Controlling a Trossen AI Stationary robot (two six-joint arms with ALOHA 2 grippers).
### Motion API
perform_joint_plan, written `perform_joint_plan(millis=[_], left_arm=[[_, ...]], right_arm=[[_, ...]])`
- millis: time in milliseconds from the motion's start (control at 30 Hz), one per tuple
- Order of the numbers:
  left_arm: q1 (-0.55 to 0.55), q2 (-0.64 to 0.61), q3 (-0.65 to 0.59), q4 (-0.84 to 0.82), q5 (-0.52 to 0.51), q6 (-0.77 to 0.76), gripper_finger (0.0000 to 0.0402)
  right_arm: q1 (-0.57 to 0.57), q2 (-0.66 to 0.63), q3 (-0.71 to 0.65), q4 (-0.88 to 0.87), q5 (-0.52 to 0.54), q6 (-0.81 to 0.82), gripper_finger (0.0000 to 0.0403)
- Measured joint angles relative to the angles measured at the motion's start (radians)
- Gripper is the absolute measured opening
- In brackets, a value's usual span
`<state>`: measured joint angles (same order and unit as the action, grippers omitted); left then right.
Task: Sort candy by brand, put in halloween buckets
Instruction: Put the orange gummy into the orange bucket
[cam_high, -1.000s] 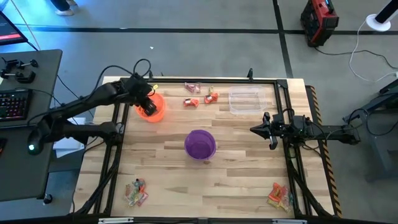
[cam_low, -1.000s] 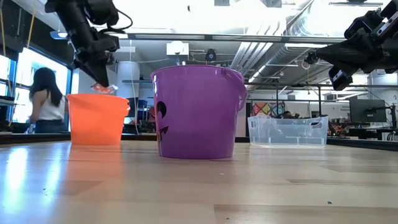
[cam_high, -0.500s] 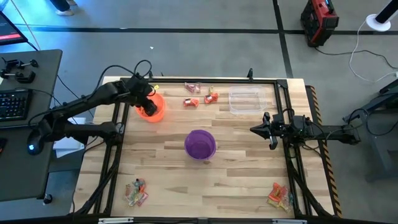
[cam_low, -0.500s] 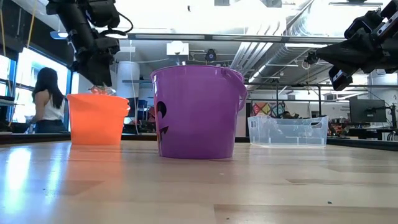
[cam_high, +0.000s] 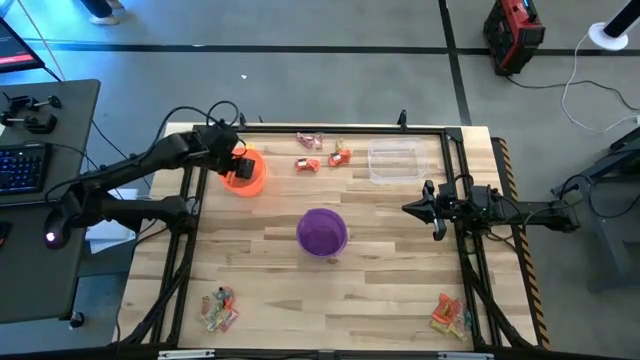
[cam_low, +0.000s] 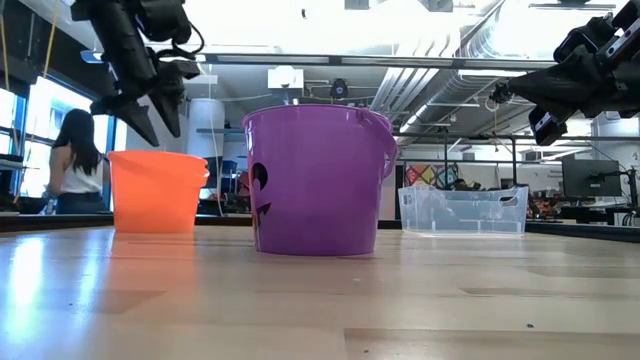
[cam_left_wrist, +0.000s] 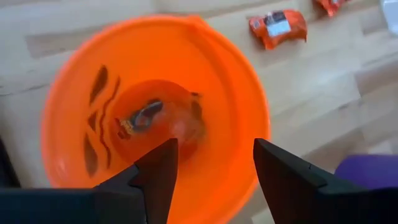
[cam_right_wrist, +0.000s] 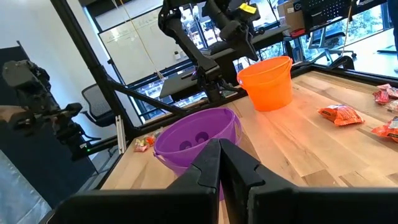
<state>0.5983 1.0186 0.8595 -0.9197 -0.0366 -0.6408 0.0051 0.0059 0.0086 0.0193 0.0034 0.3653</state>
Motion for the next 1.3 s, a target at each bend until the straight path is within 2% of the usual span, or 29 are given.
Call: perform_joint_plan(millis=[100, 167, 267, 467, 600, 667, 767, 900, 1033, 1067, 1167, 1300], left_arm=[[-0.019, -0.001, 0.014, -0.018, 0.021, -0.01, 0.0193], [-0.051, -0.009, 0.015, 0.038, 0.071, -0.051, 0.0191], [-0.119, -0.039, 0.018, 0.229, 0.137, -0.062, 0.0188], [-0.255, -0.06, 0.019, 0.661, 0.138, -0.006, 0.0188], [-0.325, -0.059, 0.019, 0.821, 0.159, -0.007, 0.0187], [-0.345, -0.072, 0.018, 0.826, 0.159, -0.041, 0.0187], [-0.353, -0.098, 0.018, 0.811, 0.158, -0.055, 0.0187], [-0.339, -0.141, 0.018, 0.754, 0.155, -0.024, 0.0187], [-0.32, -0.196, 0.018, 0.695, 0.156, 0.018, 0.0187], [-0.317, -0.212, 0.018, 0.675, 0.16, 0.032, 0.0187], [-0.315, -0.267, 0.018, 0.607, 0.163, 0.095, 0.0187], [-0.315, -0.333, 0.018, 0.512, 0.111, 0.16, 0.0187]], right_arm=[[0.0, 0.0, 0.0, 0.0, 0.0, 0.0, 0.0], [0.0, 0.0, 0.0, 0.0, 0.0, 0.0, 0.0], [0.0, 0.0, 0.0, 0.0, 0.0, 0.0, 0.0], [0.0, 0.0, 0.0, 0.0, 0.0, 0.0, 0.0], [0.0, 0.0, 0.0, 0.004, 0.006, -0.006, 0.0], [0.0, 0.001, 0.0, 0.029, 0.045, 0.002, 0.0], [0.0, 0.001, 0.0, 0.171, 0.15, 0.205, 0.0], [0.0, 0.001, 0.0, 0.357, 0.397, 0.457, 0.0], [-0.003, 0.011, 0.0, 0.415, 0.678, 0.492, 0.0], [-0.007, 0.026, 0.001, 0.446, 0.692, 0.508, 0.0], [-0.018, 0.117, 0.035, 0.458, 0.6, 0.573, 0.0], [-0.018, 0.332, 0.153, 0.422, 0.52, 0.588, 0.0]])
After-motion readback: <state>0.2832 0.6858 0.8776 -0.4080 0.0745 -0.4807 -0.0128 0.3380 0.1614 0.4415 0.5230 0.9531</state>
